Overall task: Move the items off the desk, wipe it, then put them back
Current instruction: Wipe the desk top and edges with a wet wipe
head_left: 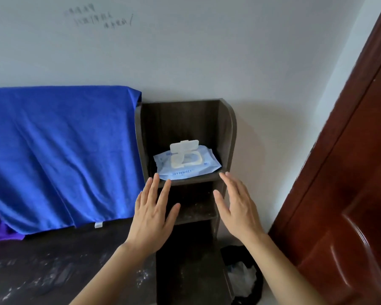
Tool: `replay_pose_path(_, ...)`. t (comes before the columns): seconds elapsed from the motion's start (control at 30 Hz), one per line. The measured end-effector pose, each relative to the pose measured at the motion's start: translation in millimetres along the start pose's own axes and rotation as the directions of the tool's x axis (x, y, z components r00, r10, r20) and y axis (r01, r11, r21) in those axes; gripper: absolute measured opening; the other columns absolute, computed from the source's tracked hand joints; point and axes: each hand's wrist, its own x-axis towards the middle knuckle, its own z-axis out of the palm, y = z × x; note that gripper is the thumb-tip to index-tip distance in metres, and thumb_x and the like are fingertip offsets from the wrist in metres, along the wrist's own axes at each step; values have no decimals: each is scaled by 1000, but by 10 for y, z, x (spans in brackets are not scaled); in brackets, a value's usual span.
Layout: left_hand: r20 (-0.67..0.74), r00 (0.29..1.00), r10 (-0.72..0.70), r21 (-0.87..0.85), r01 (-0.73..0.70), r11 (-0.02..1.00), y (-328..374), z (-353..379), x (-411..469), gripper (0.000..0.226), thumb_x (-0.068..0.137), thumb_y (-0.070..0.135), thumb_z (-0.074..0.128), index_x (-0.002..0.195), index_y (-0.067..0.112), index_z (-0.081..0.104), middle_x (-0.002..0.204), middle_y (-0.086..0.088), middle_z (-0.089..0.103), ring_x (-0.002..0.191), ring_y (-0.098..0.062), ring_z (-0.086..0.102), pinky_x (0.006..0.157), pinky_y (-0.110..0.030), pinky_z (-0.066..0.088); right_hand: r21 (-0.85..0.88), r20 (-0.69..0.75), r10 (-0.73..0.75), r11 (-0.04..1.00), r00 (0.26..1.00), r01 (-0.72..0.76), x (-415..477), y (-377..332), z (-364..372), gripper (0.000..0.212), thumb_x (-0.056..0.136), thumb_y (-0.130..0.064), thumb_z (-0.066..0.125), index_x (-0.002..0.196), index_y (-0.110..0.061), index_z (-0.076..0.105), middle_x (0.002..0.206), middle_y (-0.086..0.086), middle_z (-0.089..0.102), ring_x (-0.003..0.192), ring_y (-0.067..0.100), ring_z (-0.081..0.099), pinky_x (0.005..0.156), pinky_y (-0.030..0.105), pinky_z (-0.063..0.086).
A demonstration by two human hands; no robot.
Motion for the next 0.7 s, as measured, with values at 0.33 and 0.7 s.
replay_pose_path(0.33, 16, 979, 204, -135, -200, 970, -416, 460, 1103, 66, 100, 55, 29, 157, 23, 16, 165, -8, 9, 152, -24, 8, 122, -41, 17, 97, 44, 129, 986, 991, -132, 826, -94, 565, 48, 102, -31, 55, 148, -22, 43, 146, -4, 50, 129, 9, 52, 98, 26, 54)
replay_pose_path(0.7, 45, 995, 93, -126, -86, 988, -366, 880, 1228, 69, 99, 53, 37, 156, 17, 24, 158, -16, 29, 146, -28, 29, 116, -43, 32, 124, 34, 43, 991, 998, -47, 1407, 344, 1057, 35, 99, -20, 61, 132, -9, 62, 131, 6, 65, 113, 21, 67, 91, 26, 53)
